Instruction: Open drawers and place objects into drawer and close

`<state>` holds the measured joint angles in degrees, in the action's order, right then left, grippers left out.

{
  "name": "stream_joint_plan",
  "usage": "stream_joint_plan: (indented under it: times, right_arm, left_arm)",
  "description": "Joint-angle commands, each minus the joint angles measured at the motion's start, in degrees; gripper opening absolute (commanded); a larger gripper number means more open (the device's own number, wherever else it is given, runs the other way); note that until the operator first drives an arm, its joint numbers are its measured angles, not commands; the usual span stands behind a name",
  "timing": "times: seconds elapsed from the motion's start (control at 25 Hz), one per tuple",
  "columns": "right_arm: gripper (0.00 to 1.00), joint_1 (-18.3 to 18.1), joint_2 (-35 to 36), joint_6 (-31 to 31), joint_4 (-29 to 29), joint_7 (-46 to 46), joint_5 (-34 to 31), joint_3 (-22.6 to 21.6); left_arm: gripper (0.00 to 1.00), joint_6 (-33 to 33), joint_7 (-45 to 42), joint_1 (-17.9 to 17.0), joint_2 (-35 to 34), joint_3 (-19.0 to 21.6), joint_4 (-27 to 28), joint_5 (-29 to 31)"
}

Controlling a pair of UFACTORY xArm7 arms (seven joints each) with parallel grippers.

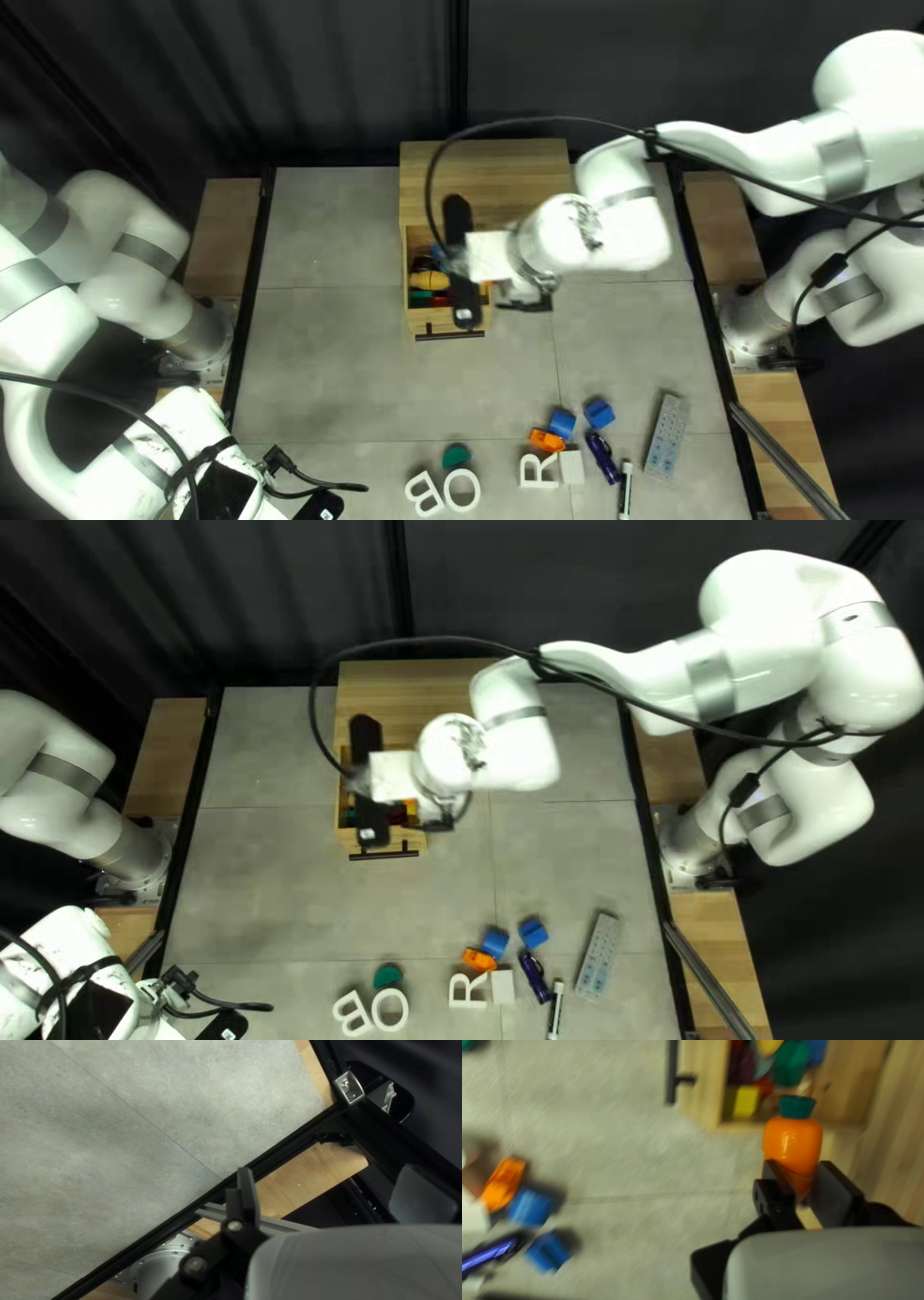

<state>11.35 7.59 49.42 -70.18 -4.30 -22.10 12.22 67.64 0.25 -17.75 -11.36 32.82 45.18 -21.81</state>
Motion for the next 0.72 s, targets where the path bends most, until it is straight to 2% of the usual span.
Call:
stream_joint_plan:
  times: [0.04,0.08,0.24,0.36,0.56,0.72]
  right_arm:
    - [0.94,-0.95,3.2,-3.63,-1.59,0.9,-0.11,0.46]
    - [1.0,-0.92,3.33,-4.15,-1.36,0.66,-0.23,0.46]
    - [1.0,1.12,0.16,-2.51,2.45,-4.37,-2.21,-0.35]
    - [1.0,4.02,-3.17,2.9,6.73,-14.14,-3.74,-2.38]
    - [1.0,8.01,-8.46,9.47,14.04,-26.63,-1.97,-6.5]
    - [1.0,11.67,-14.14,12.03,20.09,-26.64,1.16,-10.2]
  left_arm:
    - [1.0,0.0,0.0,0.0,0.0,0.0,0.0,0.0]
    - [1.0,0.0,0.0,0.0,0.0,0.0,0.0,0.0]
    - [1.0,0.0,0.0,0.0,0.0,0.0,0.0,0.0]
    - [1.0,0.0,0.0,0.0,0.0,0.0,0.0,0.0]
    - [1.0,0.0,0.0,0.0,0.0,0.0,0.0,0.0]
    - [1.0,0.0,0.0,0.0,0.0,0.0,0.0,0.0]
